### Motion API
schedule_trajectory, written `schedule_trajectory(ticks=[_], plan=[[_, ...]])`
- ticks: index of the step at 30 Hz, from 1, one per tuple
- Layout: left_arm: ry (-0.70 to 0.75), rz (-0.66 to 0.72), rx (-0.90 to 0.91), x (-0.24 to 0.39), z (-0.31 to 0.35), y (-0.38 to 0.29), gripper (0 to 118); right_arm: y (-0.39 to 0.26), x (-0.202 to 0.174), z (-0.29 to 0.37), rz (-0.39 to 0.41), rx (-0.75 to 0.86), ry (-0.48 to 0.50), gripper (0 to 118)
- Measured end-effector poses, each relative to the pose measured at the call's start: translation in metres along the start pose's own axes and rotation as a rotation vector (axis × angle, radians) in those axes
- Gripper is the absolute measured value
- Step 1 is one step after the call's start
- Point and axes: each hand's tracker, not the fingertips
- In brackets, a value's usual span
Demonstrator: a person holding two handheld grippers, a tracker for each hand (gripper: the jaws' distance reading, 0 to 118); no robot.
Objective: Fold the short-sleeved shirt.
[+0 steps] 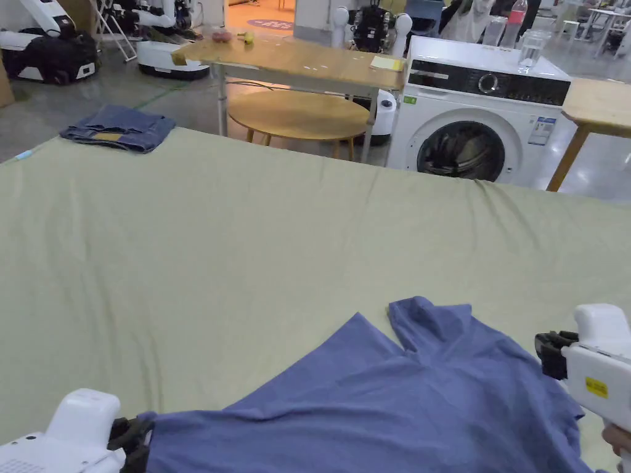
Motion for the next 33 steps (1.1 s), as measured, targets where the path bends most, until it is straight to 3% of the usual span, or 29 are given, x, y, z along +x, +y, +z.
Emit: schedule_trajectory(ticks=[1,2,3,4,11,12,14,15,16,18,19,20,21,24,28,31,33], plan=[[0.003,0.002,-0.005,0.000,-0.002,0.000,0,0.005,0.006,-0.018,0.006,-0.014,0.016,22],[0.006,0.006,-0.013,-0.001,-0.004,0.000,0,0.010,0.012,-0.036,0.012,-0.032,0.028,69],[0.011,0.014,-0.022,-0.002,-0.008,-0.001,0,0.014,0.015,-0.057,0.023,-0.071,0.037,101],[0.012,0.023,-0.030,-0.003,-0.010,-0.001,0,0.016,0.016,-0.076,0.042,-0.080,0.036,117],[0.055,0.045,-0.072,-0.011,-0.026,-0.002,0,0.016,0.021,-0.161,0.044,-0.181,0.059,118],[0.059,0.046,-0.075,-0.011,-0.027,-0.001,0,0.010,0.022,-0.167,0.049,-0.226,0.057,117],[0.063,0.046,-0.078,-0.009,-0.028,-0.001,0,-0.008,0.020,-0.171,0.046,-0.346,0.101,104],[0.064,0.044,-0.079,-0.004,-0.026,0.003,0,-0.011,0.019,-0.161,-0.014,-0.245,0.072,97],[0.066,0.039,-0.080,-0.002,-0.027,0.003,0,-0.007,0.017,-0.152,0.016,-0.231,0.078,86],[0.071,0.033,-0.076,0.000,-0.026,0.005,0,-0.007,0.011,-0.140,0.007,-0.230,0.096,41],[0.071,0.036,-0.074,0.000,-0.025,0.006,0,-0.006,0.008,-0.133,0.015,-0.225,0.100,7],[0.071,0.038,-0.074,0.002,-0.025,0.006,0,-0.006,0.005,-0.128,0.012,-0.224,0.100,7],[0.074,0.036,-0.074,0.004,-0.025,0.006,0,-0.004,0.001,-0.124,0.004,-0.235,0.093,0],[0.081,0.038,-0.078,0.005,-0.025,0.007,0,-0.002,-0.008,-0.097,-0.012,-0.230,0.105,0],[0.093,0.092,-0.033,0.001,-0.023,0.018,0,0.020,-0.013,-0.033,-0.081,-0.063,0.077,0],[0.096,0.208,0.027,-0.009,-0.028,0.042,0,0.044,-0.015,0.018,-0.121,0.034,0.045,0],[0.108,0.183,0.057,-0.003,-0.032,0.065,0,0.061,-0.014,0.048,-0.127,0.078,0.027,0]])
